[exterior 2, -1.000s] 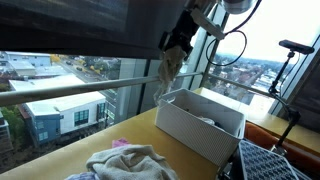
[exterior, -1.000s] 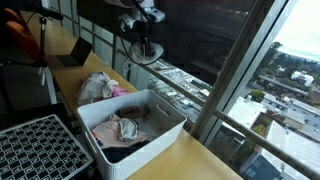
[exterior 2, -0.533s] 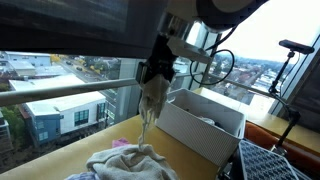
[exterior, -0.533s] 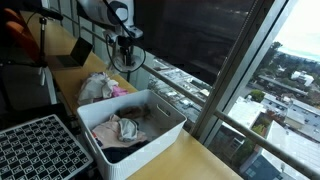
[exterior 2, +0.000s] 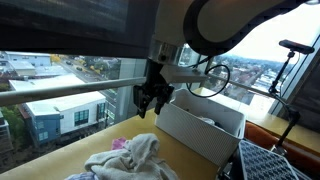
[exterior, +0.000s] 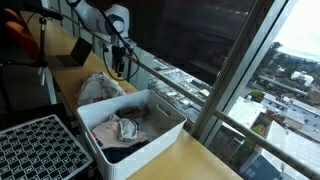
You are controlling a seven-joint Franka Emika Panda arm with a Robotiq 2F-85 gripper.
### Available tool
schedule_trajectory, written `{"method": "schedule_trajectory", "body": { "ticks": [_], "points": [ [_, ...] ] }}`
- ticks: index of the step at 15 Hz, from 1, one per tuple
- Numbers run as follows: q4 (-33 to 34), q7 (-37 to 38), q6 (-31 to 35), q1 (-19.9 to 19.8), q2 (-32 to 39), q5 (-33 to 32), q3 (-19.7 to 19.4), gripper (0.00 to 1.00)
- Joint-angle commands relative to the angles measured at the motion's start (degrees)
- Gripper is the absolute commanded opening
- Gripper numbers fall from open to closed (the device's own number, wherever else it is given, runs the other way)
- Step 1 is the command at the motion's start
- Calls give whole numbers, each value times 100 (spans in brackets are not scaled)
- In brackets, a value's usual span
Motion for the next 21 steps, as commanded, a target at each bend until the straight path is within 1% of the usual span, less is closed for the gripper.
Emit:
{"method": "schedule_trajectory", "body": {
  "ticks": [1, 2, 3, 4, 8, 13, 17, 21],
  "points": [
    [-64, 19, -337, -69, -321, -116, -118, 92],
    [-149, 9, -360, -136, -434, -164, -197, 98],
    [-220, 4, -366, -216, -519, -183, -273, 100],
    [-280, 44, -345, -285, -581, -246, -377, 100],
    [-739, 65, -125, -788, -791, -383, -744, 100],
    [-1415, 115, 249, -1313, -823, -274, -981, 100],
    [-2154, 228, 724, -1535, -807, -204, -1085, 100],
    [-2741, 331, 1205, -1619, -654, -139, -1138, 100]
  ]
}}
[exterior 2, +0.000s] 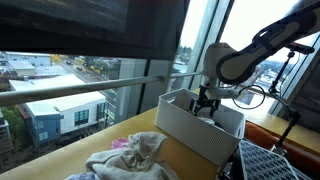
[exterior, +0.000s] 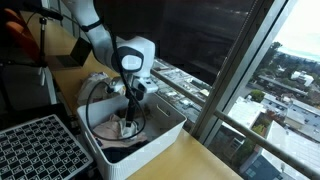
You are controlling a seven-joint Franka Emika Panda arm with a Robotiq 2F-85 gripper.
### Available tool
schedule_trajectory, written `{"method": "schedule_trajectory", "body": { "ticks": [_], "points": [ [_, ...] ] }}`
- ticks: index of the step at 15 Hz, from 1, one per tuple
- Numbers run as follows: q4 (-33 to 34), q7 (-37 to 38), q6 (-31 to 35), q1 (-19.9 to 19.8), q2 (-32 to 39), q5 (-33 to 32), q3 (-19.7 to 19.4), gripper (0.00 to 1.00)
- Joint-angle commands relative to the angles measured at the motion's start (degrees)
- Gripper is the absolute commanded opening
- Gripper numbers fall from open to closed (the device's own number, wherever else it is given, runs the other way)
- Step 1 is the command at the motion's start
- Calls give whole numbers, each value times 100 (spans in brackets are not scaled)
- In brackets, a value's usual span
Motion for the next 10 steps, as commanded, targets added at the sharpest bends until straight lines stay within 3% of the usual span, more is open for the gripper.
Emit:
{"method": "schedule_trajectory", "body": {
  "ticks": [1, 10],
  "points": [
    [-520, 113, 523, -18, 75, 54, -62, 100],
    [-471, -107, 1967, 98, 1541, 117, -292, 100]
  ]
}}
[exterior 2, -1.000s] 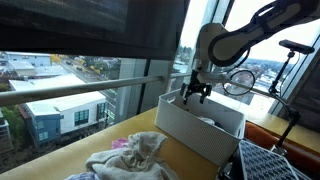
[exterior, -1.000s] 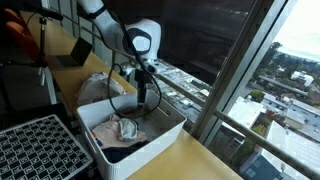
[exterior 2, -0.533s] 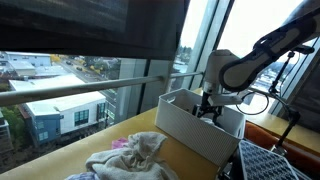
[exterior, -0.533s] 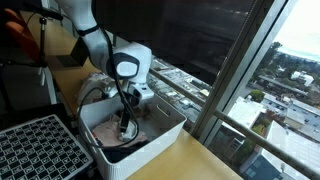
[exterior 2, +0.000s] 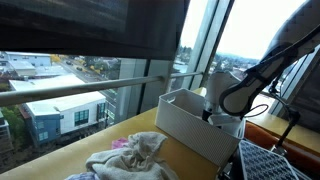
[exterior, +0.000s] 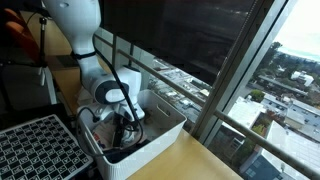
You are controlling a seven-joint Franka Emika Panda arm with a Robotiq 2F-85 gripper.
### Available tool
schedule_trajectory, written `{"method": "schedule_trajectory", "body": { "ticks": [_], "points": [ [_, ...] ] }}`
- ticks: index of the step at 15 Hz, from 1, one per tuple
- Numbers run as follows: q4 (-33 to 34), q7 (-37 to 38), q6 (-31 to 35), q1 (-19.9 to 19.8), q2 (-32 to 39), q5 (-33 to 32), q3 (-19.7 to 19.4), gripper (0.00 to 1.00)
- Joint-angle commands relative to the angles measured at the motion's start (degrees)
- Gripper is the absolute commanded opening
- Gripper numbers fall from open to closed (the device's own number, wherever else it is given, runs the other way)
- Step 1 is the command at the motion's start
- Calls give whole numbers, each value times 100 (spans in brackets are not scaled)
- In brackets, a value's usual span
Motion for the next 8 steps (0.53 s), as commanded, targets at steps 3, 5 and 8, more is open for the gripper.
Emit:
{"method": "schedule_trajectory", "body": {
  "ticks": [3, 5, 8],
  "points": [
    [204, -311, 433, 66, 631, 277, -106, 73],
    [213, -390, 394, 61, 507, 384, -69, 64],
    [202, -706, 308, -92, 220, 756, 147, 42]
  ]
}}
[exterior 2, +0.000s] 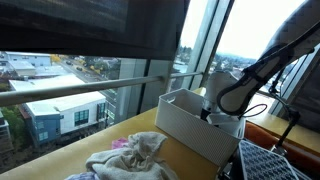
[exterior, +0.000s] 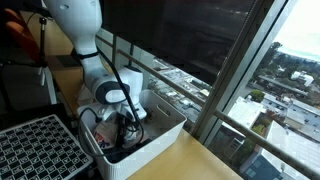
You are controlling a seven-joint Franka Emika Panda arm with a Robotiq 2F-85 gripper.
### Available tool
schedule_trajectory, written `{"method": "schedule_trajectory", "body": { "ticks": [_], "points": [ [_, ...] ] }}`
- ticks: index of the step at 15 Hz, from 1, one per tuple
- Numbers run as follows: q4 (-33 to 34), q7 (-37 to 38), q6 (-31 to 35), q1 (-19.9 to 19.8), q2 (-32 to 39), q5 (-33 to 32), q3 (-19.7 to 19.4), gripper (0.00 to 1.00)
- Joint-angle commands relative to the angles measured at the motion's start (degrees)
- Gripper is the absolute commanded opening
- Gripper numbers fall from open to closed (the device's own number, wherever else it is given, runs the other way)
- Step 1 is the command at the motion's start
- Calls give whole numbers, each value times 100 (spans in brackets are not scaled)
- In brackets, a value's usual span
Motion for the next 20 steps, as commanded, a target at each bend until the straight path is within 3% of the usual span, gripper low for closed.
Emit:
{"method": "schedule_trajectory", "body": {
  "ticks": [1, 5, 6, 16, 20],
  "points": [
    [112, -451, 132, -126, 72, 513, 199, 33],
    [79, -791, 85, -150, -144, 867, 216, 3],
    [52, -821, 62, -125, -236, 883, 172, 0],
    [-356, -518, -456, 90, -2339, 171, -345, 0],
    [-114, -139, -1034, -17, -3242, -493, -37, 0]
  ]
}}
